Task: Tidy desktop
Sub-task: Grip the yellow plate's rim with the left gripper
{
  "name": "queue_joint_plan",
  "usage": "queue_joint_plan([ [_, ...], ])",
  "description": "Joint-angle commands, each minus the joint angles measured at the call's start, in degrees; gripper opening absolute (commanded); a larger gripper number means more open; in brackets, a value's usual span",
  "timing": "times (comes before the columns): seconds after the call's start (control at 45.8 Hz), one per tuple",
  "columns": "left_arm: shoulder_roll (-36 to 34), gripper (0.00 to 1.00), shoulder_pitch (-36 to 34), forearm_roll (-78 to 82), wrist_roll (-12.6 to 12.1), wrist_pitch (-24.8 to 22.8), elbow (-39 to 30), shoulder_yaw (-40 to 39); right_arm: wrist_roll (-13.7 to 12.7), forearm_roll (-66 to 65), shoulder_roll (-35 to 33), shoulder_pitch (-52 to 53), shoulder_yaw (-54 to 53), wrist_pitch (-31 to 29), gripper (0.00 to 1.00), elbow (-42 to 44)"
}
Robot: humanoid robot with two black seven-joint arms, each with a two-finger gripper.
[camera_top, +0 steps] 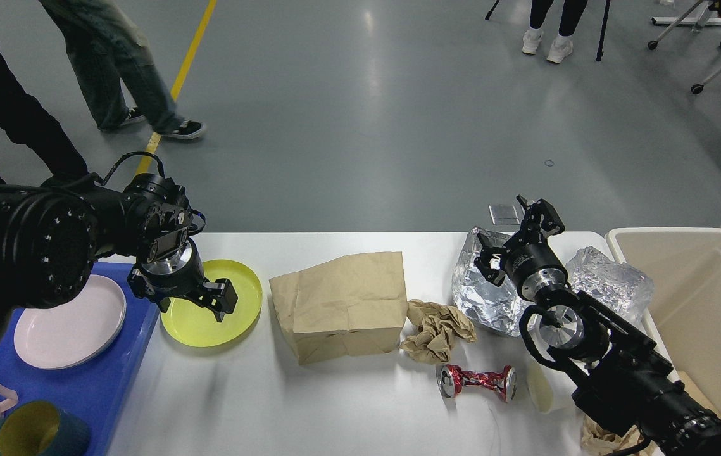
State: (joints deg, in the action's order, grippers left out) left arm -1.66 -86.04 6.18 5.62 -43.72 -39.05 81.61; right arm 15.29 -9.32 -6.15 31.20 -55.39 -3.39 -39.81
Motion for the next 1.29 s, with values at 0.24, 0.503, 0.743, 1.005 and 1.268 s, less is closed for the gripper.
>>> queue_joint_plan([
  [0.24,0.7,0.96,5.2,-0.1,-0.6,9.4,2.5,0.3,0.0,0.0,0.0,0.0,0.0,0.0,1.00,0.0],
  [0.503,1.8,0.96,8.8,-0.2,-0.5,12.1,4.9,-0.8,0.0,0.0,0.0,0.0,0.0,0.0,1.00,0.0],
  [0.743,2.0,0.96,10.0,-0.4,0.0,13.3,6.9,-1.2,0.0,0.0,0.0,0.0,0.0,0.0,1.00,0.0],
  [1.005,3.1,0.96,12.0,-0.3,-0.6,13.0,6.9,-5.4,0.0,0.0,0.0,0.0,0.0,0.0,1.00,0.0],
  [1.268,4.7,0.96,12.7,0.4,-2.3,14.8,7.6,-4.6,0.0,0.0,0.0,0.0,0.0,0.0,1.00,0.0],
])
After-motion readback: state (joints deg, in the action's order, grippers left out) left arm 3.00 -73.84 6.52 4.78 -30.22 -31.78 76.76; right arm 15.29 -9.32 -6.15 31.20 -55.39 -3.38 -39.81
